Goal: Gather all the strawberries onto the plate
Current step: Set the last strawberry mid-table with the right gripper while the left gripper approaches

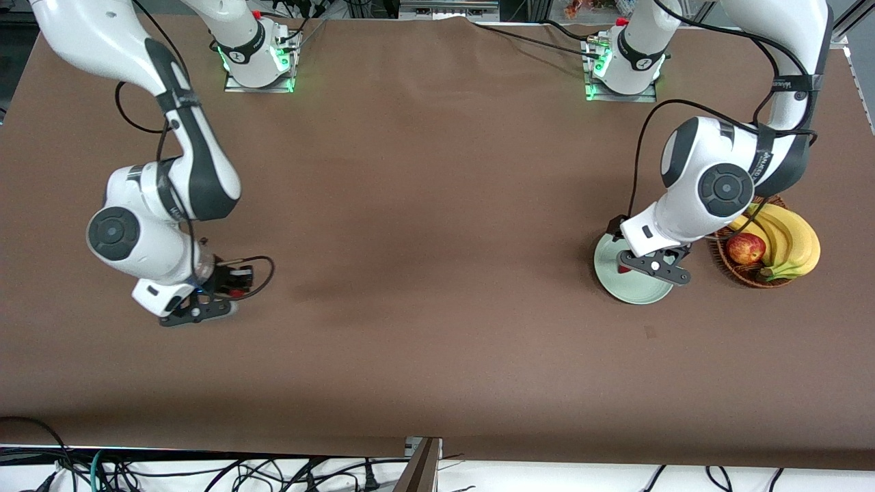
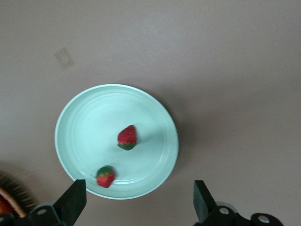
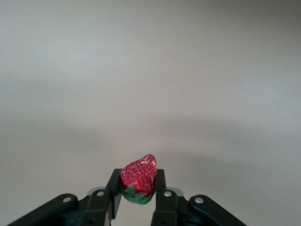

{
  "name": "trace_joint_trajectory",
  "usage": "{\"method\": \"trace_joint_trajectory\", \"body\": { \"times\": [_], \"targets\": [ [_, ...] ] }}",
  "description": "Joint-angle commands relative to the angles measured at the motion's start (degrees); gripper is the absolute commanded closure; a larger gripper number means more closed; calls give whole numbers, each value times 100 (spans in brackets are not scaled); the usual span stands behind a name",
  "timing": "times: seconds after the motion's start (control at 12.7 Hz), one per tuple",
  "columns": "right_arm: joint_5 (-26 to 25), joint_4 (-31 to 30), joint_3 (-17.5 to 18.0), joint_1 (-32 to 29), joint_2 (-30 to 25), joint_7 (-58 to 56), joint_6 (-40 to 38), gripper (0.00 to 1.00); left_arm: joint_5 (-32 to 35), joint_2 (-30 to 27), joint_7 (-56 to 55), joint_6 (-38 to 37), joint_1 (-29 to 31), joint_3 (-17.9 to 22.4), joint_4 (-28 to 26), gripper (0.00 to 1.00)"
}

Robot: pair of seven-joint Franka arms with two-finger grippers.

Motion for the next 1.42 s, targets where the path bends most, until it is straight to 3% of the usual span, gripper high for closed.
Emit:
{"method": "trace_joint_trajectory", "body": {
  "times": [0.0, 0.24, 0.47, 0.71, 1.1, 1.26, 1.34],
  "targets": [
    [3, 281, 217, 648, 126, 1563, -84, 84, -61, -46, -470, -90, -24, -212, 21, 0],
    [-40, 772, 208, 1756, 555, 3524, 66, 84, -61, -20, -541, -90, -24, -240, 12, 0],
    [-119, 993, 173, 2732, 1082, 4959, 889, 84, -61, 6, -541, -81, -24, -240, 21, 0],
    [-585, 1010, -72, 3471, 1496, 5472, 1340, 83, -61, 6, -576, -72, -24, -310, 12, 0],
    [-568, 1011, -134, 3860, 2067, 5577, 2245, 80, -52, 103, -1147, 51, -33, -565, 21, 0],
    [-568, 1011, -143, 3869, 2051, 5543, 2255, 38, -61, 129, -1174, 59, -42, -565, 21, 0],
    [-594, 1011, -152, 3852, 1999, 5464, 2246, 0, -61, 138, -1217, 59, -42, -574, 21, 0]
  ]
}}
